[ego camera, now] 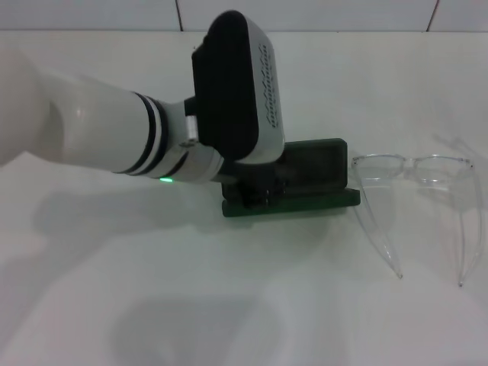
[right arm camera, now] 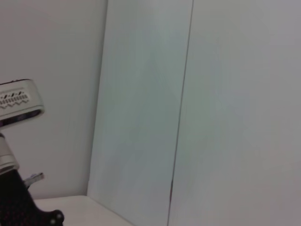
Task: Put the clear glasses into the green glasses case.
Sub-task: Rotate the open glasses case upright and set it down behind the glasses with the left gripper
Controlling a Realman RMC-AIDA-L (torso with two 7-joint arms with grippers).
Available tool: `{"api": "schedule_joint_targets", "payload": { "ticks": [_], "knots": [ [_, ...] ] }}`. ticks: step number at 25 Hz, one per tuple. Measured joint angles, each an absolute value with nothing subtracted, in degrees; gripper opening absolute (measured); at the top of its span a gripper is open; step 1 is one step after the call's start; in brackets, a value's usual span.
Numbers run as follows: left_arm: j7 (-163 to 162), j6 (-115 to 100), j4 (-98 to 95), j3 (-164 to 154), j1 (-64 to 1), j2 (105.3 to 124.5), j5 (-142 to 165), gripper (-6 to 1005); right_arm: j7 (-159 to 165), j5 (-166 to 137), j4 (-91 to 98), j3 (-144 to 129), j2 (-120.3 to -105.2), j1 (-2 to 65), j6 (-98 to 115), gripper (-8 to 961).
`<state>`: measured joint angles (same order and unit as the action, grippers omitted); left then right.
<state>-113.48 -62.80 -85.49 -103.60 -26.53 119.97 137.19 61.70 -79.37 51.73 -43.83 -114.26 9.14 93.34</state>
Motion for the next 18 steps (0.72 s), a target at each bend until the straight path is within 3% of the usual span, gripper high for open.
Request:
{"api": "schedule_joint_targets", "payload": {
  "ticks": [9,18],
  "knots": [
    [-113.68,-63.08,-85.3,-105.55,-25.9,119.97,136.81,199,61.7,-79.59,51.8,-43.77,-114.26,9.28,93.34,869],
    [-113.53,-62.19,-83.7,-105.7,-25.48,119.97,136.62,203,61.7,-79.72,51.5,-43.82,-114.26,9.37,93.43,868]
  ]
}}
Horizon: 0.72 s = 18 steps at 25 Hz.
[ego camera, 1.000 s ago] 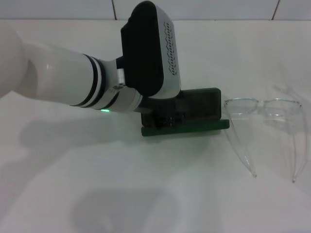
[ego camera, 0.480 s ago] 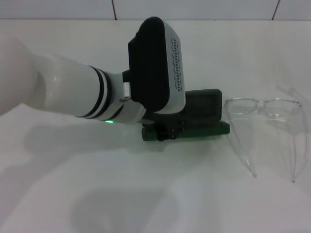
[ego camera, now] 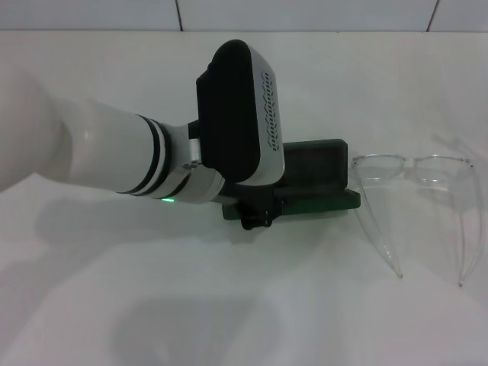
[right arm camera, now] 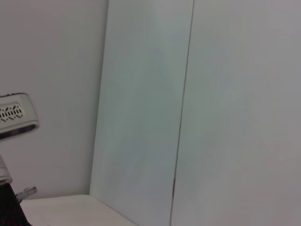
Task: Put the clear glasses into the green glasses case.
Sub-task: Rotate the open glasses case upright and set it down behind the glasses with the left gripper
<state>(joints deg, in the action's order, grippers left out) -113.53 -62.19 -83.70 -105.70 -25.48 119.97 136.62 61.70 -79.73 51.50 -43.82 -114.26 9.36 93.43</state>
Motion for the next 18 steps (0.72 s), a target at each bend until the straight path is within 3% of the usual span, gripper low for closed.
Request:
{"api": "schedule_joint_targets", "payload": {
  "ticks": [18],
  "knots": [
    [-113.91,-62.03,-81.33,-108.75,-25.44,119.97,135.47,204,61.7,-79.69,51.24,-43.77,-114.26,9.19,94.17,869]
  ]
}}
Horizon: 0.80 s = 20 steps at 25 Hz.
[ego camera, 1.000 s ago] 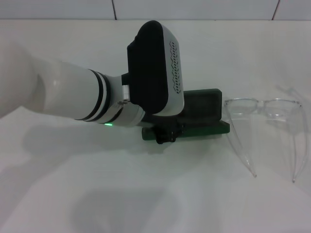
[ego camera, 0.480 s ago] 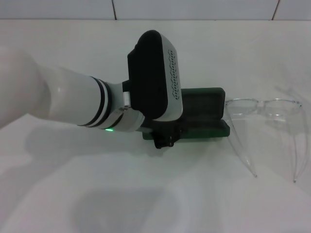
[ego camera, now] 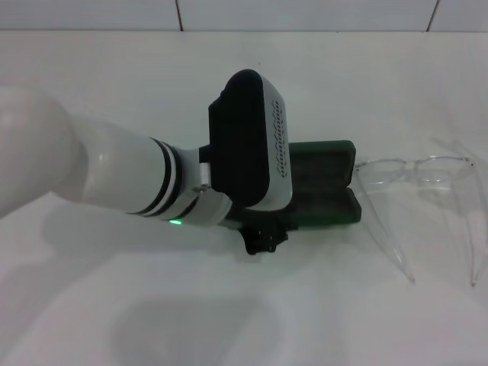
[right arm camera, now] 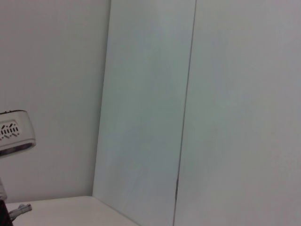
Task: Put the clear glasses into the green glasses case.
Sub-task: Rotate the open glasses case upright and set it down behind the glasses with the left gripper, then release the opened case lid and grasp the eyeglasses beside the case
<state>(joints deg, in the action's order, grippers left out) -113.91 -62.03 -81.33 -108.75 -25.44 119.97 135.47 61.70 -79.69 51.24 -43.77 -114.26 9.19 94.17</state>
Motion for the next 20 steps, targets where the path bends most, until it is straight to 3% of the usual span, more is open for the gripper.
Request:
{"api": "schedule_joint_targets", "payload": {
  "ticks": [20],
  "knots": [
    [-114.14,-63.78,-80.45,-109.07,-24.79,119.94,131.43,203,61.7,-79.69,51.18,-43.8,-114.31,9.06,95.08,868]
  ]
}}
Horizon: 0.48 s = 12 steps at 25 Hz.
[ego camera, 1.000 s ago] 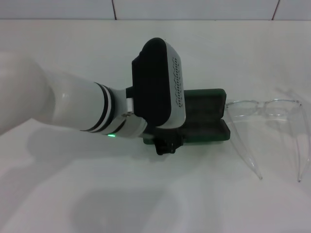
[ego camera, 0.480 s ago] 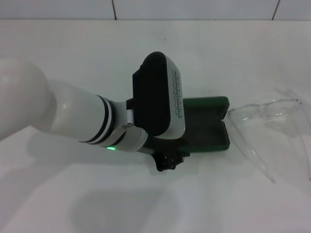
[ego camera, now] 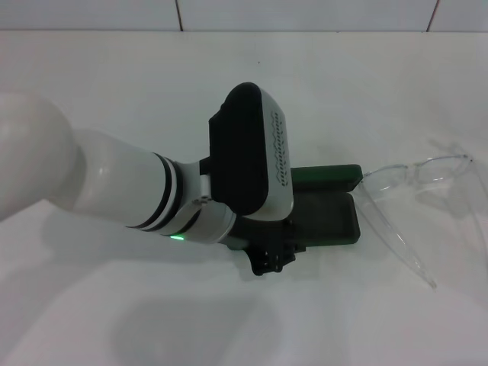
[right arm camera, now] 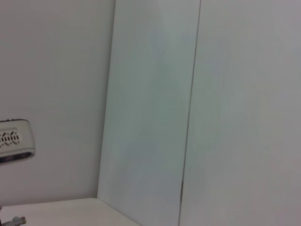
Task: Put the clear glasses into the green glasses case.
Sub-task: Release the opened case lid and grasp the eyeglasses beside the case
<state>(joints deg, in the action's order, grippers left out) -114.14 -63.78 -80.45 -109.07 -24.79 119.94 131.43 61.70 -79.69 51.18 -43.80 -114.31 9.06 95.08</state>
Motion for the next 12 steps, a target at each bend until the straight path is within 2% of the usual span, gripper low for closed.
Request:
{"api": "schedule_joint_targets", "payload": {
  "ticks": [12],
  "knots": [
    [-115.08,-80.89,-98.33,-95.99,-19.11,119.68,121.81,204,69.3,-83.23,57.66,-43.79,-114.13,9.25,94.41,862]
  ]
}}
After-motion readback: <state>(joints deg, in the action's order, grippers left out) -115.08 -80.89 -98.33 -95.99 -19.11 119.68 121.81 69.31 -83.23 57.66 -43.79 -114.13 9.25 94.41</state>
